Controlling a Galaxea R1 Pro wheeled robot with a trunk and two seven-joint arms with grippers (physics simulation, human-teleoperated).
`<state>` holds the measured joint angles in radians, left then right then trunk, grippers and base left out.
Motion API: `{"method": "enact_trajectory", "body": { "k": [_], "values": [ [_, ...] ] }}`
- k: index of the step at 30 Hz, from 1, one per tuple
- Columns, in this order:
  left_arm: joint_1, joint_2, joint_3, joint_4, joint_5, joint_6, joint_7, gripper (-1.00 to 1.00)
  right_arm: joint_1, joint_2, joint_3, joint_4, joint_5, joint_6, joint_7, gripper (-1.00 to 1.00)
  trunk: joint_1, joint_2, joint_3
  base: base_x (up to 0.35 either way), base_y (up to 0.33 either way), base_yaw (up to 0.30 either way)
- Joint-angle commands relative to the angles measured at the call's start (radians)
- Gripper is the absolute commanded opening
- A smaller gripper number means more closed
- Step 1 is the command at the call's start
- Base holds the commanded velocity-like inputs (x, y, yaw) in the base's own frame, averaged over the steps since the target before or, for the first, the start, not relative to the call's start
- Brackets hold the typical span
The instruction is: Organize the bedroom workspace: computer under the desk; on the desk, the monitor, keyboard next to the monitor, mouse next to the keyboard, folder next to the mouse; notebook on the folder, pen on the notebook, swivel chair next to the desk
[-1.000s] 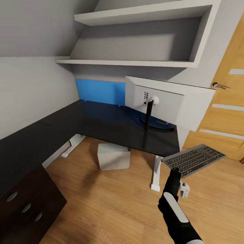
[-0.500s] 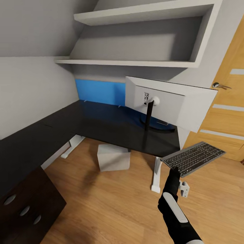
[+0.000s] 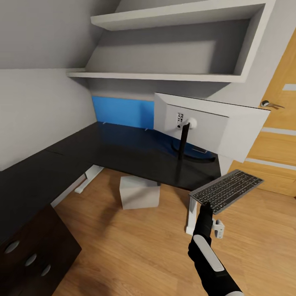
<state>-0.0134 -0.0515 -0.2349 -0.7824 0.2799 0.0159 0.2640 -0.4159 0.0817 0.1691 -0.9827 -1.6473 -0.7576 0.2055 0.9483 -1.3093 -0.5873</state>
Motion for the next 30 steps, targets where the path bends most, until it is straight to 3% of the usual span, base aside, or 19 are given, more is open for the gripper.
{"method": "enact_trajectory", "body": {
  "k": [1, 6, 18, 30],
  "values": [
    [0.000, 0.001, -0.004, -0.001, 0.008, 0.001, 0.008, 1.00, -0.001, 0.000, 0.003, 0.000, -0.011, -0.004, 0.011, -1.00, 0.000, -0.001, -0.001, 0.000, 0.000, 0.000],
    [0.000, 0.000, -0.007, -0.001, 0.007, 0.002, 0.008, 1.00, -0.001, 0.001, 0.004, 0.046, -0.014, 0.025, 0.007, -1.00, 0.000, -0.001, -0.001, 0.000, 0.000, 0.000],
    [0.000, -0.001, -0.002, -0.003, 0.010, 0.002, 0.011, 1.00, -0.001, 0.000, 0.003, 0.049, -0.017, 0.041, 0.006, -1.00, 0.000, -0.001, -0.001, 0.000, 0.000, 0.000],
    [0.000, -0.001, -0.003, -0.002, 0.010, 0.004, 0.014, 1.00, -0.001, 0.000, 0.003, 0.050, -0.017, 0.041, 0.006, -1.00, 0.046, -0.085, -0.038, 0.000, 0.000, 0.000]
  ]
}}
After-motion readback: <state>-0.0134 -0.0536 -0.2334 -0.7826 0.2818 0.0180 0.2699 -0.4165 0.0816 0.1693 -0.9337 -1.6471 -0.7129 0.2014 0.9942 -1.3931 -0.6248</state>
